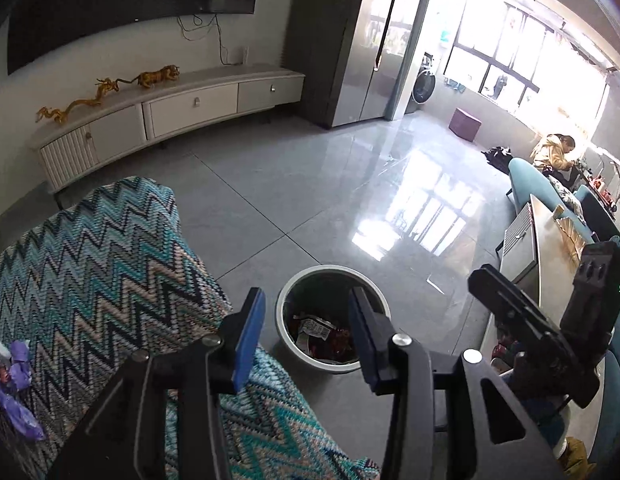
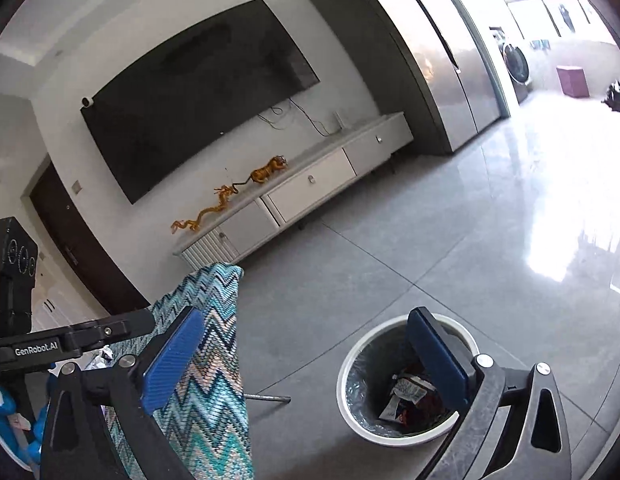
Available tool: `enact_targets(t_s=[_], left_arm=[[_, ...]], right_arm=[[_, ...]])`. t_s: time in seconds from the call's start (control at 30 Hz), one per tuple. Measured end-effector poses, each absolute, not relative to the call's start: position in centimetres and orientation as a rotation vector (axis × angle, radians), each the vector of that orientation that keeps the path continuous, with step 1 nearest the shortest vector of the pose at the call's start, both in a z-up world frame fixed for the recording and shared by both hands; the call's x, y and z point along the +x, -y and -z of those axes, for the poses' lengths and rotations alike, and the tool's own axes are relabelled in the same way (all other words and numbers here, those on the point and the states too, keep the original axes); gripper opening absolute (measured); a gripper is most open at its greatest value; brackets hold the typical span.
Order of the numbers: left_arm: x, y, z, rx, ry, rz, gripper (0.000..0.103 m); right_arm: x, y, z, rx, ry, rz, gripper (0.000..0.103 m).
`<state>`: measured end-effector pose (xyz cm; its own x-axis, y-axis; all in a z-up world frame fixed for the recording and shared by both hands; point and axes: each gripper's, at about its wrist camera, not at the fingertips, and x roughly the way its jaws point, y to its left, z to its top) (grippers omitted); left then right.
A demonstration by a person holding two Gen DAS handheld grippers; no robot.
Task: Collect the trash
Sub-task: 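Move both open tools back over the blanket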
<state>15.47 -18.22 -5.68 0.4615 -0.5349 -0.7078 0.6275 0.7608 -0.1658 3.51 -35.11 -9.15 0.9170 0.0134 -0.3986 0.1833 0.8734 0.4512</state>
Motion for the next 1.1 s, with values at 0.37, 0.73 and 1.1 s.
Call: enact_targets(t_s=[0.37, 0.73, 1.1], left_arm=[[10.4, 5.0, 0.2, 0.042, -0.661, 0.611, 0.044], [5.9, -10.7, -1.9, 0.014, -0.537, 0.470, 0.044], [6.0, -26.3, 0.0, -0.014, -0.509, 0.259, 0.056]], right_arm=[[-1.1, 27.9, 0.9, 0.377, -0.254, -0.005, 0.103], [-4.7, 20.3, -5.2, 0.238, -0.168, -0.067, 0.103], [-1.9, 13.1, -7.5, 0.148, -0.206, -0.178, 0.103]])
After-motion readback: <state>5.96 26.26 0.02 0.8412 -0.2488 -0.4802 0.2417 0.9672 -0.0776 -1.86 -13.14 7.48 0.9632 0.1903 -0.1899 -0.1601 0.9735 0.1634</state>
